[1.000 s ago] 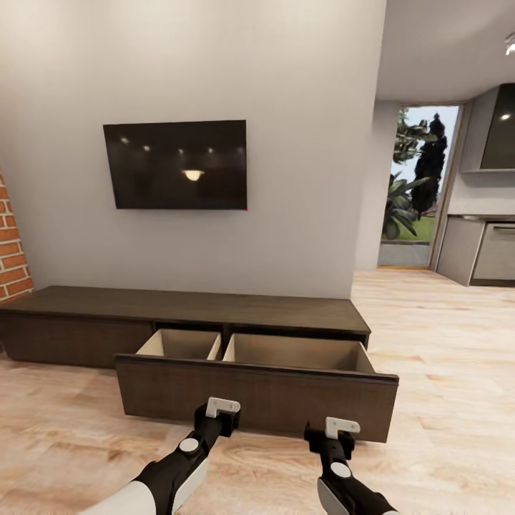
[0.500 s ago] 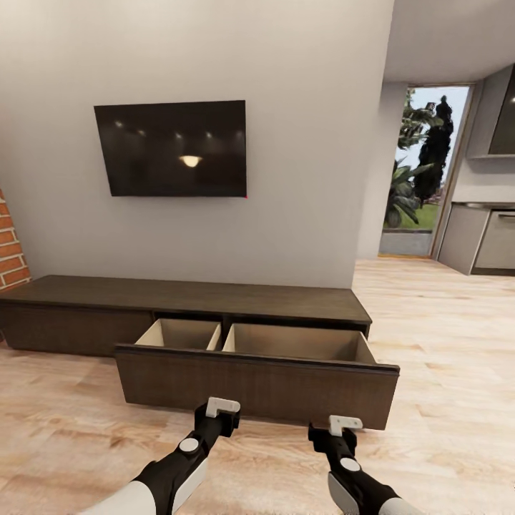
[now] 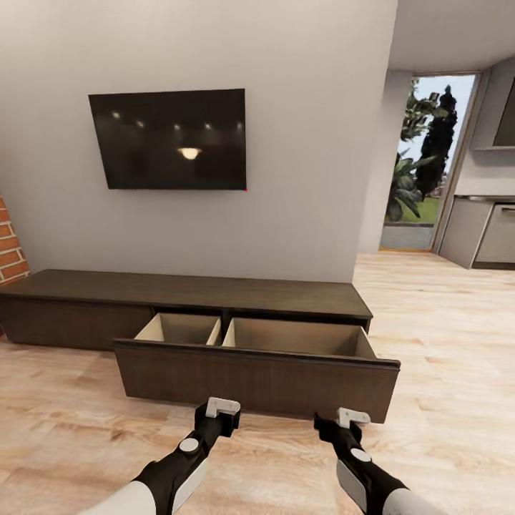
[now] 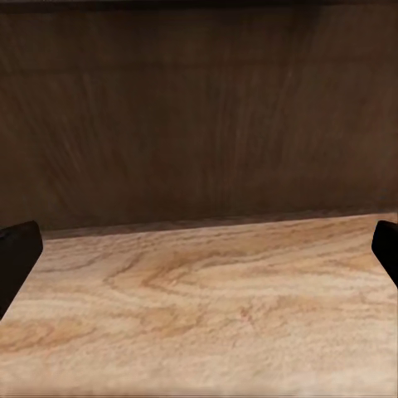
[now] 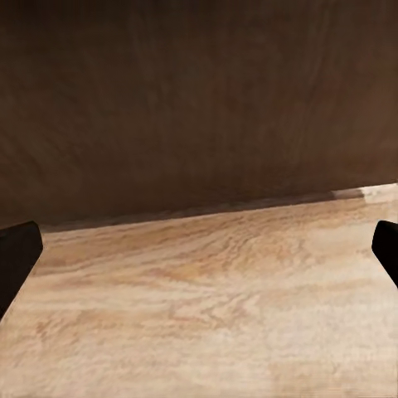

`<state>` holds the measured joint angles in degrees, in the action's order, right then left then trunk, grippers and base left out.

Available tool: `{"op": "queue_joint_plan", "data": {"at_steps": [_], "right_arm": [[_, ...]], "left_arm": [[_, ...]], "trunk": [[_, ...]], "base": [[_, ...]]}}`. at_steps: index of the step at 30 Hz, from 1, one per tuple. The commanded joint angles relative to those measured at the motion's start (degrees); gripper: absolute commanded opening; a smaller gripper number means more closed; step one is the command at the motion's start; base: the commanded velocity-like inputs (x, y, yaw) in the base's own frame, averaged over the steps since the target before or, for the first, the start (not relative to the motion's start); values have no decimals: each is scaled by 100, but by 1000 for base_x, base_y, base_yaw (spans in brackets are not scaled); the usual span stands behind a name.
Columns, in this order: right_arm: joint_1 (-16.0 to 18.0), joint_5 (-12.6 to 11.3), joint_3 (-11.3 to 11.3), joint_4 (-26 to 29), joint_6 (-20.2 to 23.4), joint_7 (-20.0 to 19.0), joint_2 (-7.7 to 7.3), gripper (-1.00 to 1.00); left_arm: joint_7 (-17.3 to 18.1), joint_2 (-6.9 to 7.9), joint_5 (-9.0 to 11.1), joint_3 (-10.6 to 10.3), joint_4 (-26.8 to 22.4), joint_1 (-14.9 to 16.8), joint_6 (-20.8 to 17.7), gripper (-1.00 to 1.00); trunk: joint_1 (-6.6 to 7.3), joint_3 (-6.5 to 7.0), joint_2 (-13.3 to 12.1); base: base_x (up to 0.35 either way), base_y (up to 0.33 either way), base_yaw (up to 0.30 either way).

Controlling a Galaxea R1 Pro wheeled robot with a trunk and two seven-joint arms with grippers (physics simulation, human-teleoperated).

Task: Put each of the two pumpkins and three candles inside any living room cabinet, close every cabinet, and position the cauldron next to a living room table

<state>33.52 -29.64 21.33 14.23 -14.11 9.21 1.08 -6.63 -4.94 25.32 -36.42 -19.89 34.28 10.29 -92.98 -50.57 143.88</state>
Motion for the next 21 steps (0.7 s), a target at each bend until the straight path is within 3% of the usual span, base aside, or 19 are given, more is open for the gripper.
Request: {"op": "queue_joint_plan", "data": {"at_steps": [1, 15, 21], "right_arm": [[8, -44, 7, 0, -20, 1, -4, 100], [125, 6, -146, 206, -29, -110, 0, 100], [128, 17, -135, 259, -30, -112, 7, 100]], "left_arm": [[-40, 2, 34, -49, 3, 6, 22, 100], [-40, 2, 34, -43, 1, 6, 17, 100], [-40, 2, 34, -43, 3, 8, 21, 100]], "trunk": [[1, -6, 3], [1, -6, 3], [1, 13, 3]], "base": [[0, 0, 0], [0, 0, 0], [0, 0, -116]]}}
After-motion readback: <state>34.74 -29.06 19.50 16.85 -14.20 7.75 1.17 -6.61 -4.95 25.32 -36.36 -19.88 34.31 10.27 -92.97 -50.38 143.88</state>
